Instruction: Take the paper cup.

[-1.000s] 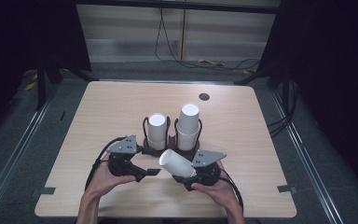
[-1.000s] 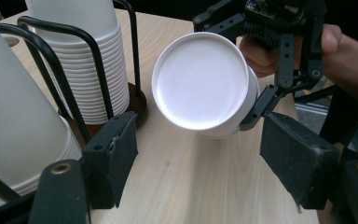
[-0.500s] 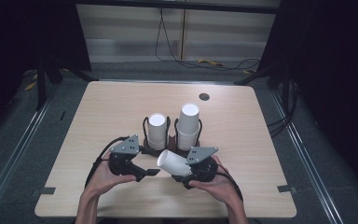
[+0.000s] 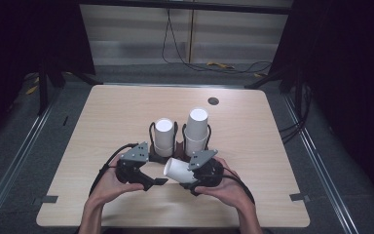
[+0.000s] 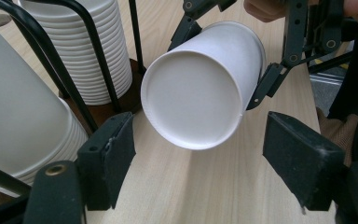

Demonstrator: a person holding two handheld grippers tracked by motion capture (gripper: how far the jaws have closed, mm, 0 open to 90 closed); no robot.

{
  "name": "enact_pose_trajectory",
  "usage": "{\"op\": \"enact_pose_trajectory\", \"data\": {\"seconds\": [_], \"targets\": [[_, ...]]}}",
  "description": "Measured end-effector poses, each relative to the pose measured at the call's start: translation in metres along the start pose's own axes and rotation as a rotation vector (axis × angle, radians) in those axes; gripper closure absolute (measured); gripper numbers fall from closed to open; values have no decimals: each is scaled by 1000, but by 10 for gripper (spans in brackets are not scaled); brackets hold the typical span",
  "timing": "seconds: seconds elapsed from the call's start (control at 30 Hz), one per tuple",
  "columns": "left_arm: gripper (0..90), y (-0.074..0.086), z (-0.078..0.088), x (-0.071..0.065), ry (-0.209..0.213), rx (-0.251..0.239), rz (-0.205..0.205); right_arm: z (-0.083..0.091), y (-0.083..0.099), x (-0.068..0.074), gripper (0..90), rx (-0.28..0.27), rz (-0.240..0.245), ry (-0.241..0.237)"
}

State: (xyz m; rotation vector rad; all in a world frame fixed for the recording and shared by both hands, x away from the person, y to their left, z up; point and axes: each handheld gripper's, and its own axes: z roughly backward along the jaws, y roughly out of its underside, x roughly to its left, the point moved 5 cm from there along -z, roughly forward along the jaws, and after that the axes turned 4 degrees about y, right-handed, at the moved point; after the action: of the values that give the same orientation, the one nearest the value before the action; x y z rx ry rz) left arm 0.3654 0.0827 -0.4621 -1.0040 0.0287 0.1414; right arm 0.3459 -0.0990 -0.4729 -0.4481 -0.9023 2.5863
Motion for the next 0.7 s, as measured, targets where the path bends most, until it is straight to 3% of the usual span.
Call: {"op": "enact_pose_trajectory", "data": {"seconds": [0.23,0.33,0.4,0.6,0.7], "targets": [[251,1,2,2,0,29,14,1,-3,-4,263,35,23,-7],[244,1,2,4,-39,29,24,0,-5,-5,262,50,25,-9],[243,1,2,4,-39,23,27,-1,-5,-5,263,71,38,-8],[255,1,0,3,-22,36,26,-5,-5,-6,263,106,57,-20],[246,1,-1,5,22,72,54,-6,-5,-6,262,129,67,-11]]}}
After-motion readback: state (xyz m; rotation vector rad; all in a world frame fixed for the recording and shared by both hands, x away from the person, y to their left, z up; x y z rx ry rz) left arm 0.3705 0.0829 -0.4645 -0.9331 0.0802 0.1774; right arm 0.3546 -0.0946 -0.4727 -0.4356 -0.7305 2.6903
